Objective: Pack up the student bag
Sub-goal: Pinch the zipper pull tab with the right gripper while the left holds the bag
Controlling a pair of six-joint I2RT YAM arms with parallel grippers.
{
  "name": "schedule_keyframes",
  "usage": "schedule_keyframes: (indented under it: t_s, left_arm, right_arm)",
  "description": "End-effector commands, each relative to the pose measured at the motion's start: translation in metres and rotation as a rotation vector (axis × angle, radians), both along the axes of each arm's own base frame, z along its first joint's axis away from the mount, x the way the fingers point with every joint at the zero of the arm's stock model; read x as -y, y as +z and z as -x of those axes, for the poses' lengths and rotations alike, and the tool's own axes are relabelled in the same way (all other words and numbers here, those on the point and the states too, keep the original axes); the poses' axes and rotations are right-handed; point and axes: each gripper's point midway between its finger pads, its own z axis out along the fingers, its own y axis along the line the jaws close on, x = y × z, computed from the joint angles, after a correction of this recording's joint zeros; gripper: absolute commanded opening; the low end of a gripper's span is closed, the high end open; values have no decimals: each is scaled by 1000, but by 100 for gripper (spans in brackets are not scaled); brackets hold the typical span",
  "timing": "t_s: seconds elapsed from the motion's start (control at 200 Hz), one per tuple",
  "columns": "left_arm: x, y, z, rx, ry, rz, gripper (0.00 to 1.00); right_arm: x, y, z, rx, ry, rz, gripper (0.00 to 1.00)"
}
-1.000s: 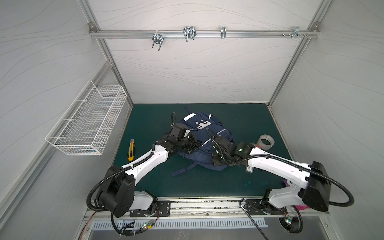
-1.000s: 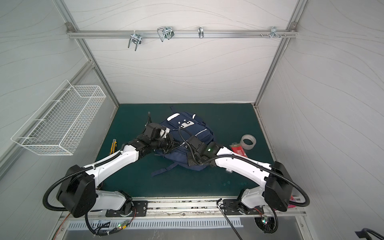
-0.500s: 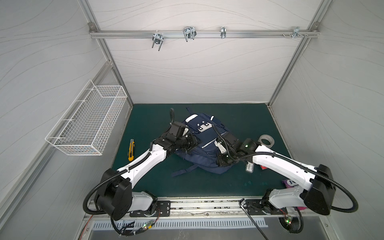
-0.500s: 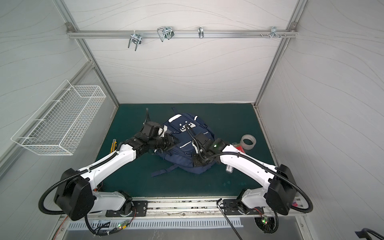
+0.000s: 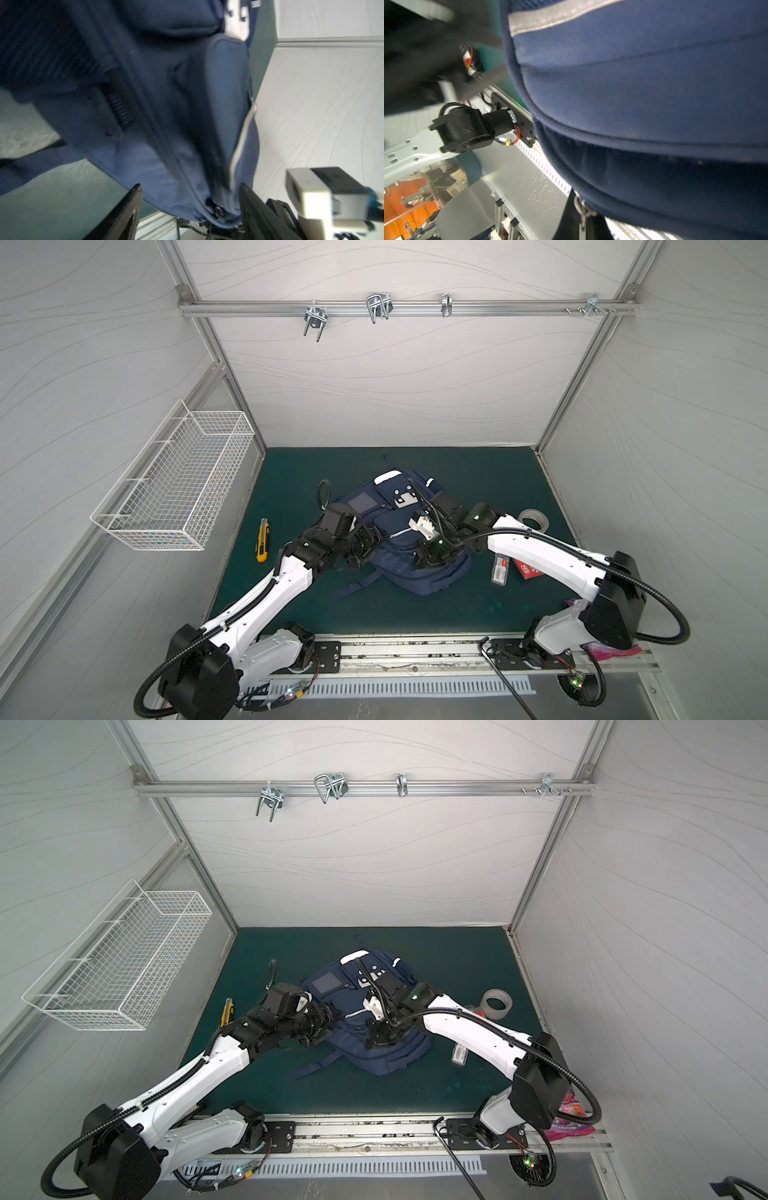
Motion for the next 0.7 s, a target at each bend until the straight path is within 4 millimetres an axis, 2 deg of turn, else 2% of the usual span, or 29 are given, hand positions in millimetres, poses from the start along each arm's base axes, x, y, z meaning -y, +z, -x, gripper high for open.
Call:
schedule_keyframes:
  t_s: [0.0,0.075,0.195,0.355,0.475,0.59,0.645,0.695]
  left_arm:
    - [14,26,-14,23,55,130,66]
    - [23,33,-18,40,45,146,63]
    - [32,34,-21,49,31,145,58]
    - [38,33,-25,55,27,174,39]
    - [29,34,-30,64,27,135,20]
    - [15,36,-34,80,23,60,10]
    - [9,37,-38,99,20,16,0]
    - [0,35,-41,105,28,-22,0]
  right_arm:
    - [-21,21,4,-31,38,-97,0]
    - [-26,21,2,-42,40,-107,0]
    - [-29,22,1,-47,41,-106,0]
    - [-29,24,4,-55,38,-100,0]
    - [-20,22,7,-52,25,-61,0]
    - [-5,13,9,-53,6,8,0]
    - [2,9,11,-52,2,37,0]
    - [9,5,11,-50,-5,71,0]
